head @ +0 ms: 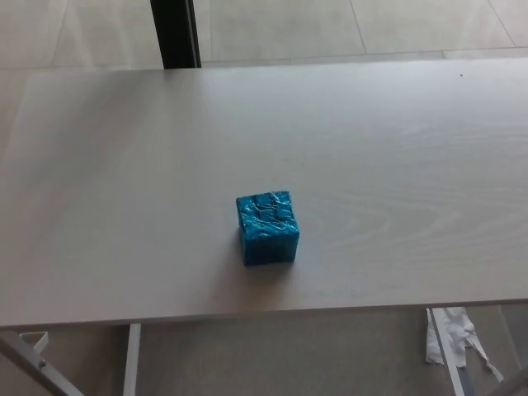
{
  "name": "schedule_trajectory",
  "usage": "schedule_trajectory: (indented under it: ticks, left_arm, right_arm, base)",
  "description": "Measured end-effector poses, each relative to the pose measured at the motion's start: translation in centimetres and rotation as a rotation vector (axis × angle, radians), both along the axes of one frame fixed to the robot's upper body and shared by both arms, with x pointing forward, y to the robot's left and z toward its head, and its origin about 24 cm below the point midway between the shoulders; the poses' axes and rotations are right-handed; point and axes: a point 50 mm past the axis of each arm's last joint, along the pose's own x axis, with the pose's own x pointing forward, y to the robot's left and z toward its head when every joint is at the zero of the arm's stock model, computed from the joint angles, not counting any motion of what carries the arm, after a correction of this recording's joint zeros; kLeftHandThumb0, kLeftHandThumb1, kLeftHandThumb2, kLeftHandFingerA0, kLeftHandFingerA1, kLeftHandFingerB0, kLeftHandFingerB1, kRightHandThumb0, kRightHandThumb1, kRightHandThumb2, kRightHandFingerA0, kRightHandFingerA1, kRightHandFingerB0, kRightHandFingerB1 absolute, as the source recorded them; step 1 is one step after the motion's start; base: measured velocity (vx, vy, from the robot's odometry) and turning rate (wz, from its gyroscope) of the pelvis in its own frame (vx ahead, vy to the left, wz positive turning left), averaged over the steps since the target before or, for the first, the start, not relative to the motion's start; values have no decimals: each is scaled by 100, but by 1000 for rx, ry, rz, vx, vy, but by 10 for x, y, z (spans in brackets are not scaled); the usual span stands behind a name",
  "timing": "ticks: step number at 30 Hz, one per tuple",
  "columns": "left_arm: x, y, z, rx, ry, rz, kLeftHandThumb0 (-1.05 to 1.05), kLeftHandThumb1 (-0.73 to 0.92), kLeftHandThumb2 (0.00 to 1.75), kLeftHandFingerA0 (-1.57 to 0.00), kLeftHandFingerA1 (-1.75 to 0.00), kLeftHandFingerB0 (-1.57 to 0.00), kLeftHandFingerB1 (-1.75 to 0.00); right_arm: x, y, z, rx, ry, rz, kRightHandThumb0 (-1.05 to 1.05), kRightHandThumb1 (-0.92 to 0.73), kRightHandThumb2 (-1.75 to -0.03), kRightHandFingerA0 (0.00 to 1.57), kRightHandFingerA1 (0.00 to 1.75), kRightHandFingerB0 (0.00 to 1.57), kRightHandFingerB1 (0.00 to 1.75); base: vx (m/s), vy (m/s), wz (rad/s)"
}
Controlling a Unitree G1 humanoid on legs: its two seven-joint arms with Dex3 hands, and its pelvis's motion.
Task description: The robot uses its right hand to pick up a cube kept in the middle of the desk infront of it and hands it to a person
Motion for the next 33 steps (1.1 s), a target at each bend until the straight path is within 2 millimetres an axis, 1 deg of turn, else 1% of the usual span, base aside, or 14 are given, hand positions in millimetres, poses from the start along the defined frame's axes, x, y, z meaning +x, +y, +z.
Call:
schedule_trajectory:
  ticks: [1, 4, 9, 10, 11, 12, 13, 19, 20, 21, 22, 24, 25, 33]
  left_arm:
    - [-1, 0, 0, -2, 2, 2, -53, 38, 75, -83, -63, -49, -51]
    - [-3, 0, -1, -7, 4, 7, -49, 46, 55, -84, -49, -55, -40]
    - [-3, 0, -1, -11, -2, 9, -55, 40, 75, -77, -60, -49, -51]
    - [-3, 0, -1, -11, -4, 10, -49, 48, 56, -87, -56, -55, -40]
    - [-3, 0, -1, -11, -6, 11, -48, 48, 56, -86, -55, -54, -40]
    - [-3, 0, -1, -12, -8, 12, -48, 48, 56, -83, -51, -54, -40]
    - [-3, 0, -1, -12, -9, 13, -48, 48, 56, -83, -51, -54, -40]
    - [-3, 0, -1, -15, -19, 20, -58, 44, 78, -70, -60, -43, -49]
    - [-2, -1, -1, -16, -23, 22, -59, 44, 79, -69, -61, -44, -49]
    - [-2, -1, -2, -18, -29, 28, -57, 55, 58, -72, -48, -45, -36]
    - [-3, -1, -2, -19, -35, 34, -67, 46, 81, -63, -58, -38, -46]
    - [-3, 0, -1, -19, -49, 45, -67, 46, 81, -63, -58, -38, -46]
    - [-2, 0, -1, -19, -56, 49, -64, 46, 83, -58, -57, -36, -47]
    - [0, -2, -3, -28, -78, 62, -64, 46, 83, -58, -57, -36, -47]
  right_arm:
    - [-1, 0, 0, -1, -4, -2, -44, -49, -55, 45, 48, 58, 38]
    - [-2, -1, 1, -4, -24, -13, -43, -49, -56, 55, 45, 56, 38]
    - [-2, -2, 2, -3, -50, -30, -46, -50, -56, 55, 57, 53, 37]
    - [-2, -2, 2, -2, -54, -35, -51, -40, -76, 54, 63, 48, 50]
    - [-2, -2, 2, -2, -62, -42, -45, -49, -55, 54, 58, 53, 38]
    - [-2, -3, 3, -1, -78, -57, -53, -40, -77, 56, 66, 46, 49]
    - [-2, -4, 5, 1, -106, -79, -49, -48, -55, 41, 54, 53, 37]
    - [11, -11, 19, 12, -309, -175, -53, -53, -57, 46, 42, 43, 34]
    - [15, -13, 22, 13, -344, -182, -58, -42, -78, 47, 56, 38, 46]
    - [19, -14, 26, 11, -383, -185, -47, -50, -56, 55, 49, 40, 35]
    - [24, -14, 30, 5, -420, -184, -61, -54, -57, 66, 64, 38, 32]
    - [37, -16, 42, -9, -523, -168, -61, -54, -57, 66, 64, 38, 32]
    - [43, -17, 48, -18, -567, -155, -77, -39, -78, 44, 52, 39, 46]
    - [90, -17, 107, -84, -898, -9, -77, -39, -78, 44, 52, 39, 46]
  base:
    - [0, 0, 0]
    - [0, 0, 0]
    - [0, 0, 0]
    - [0, 0, 0]
    - [0, 0, 0]
    - [0, 0, 0]
    - [0, 0, 0]
    - [0, 0, 0]
    - [0, 0, 0]
    - [0, 0, 0]
    - [0, 0, 0]
    - [0, 0, 0]
    - [0, 0, 0]
    - [-5, -1, 1]
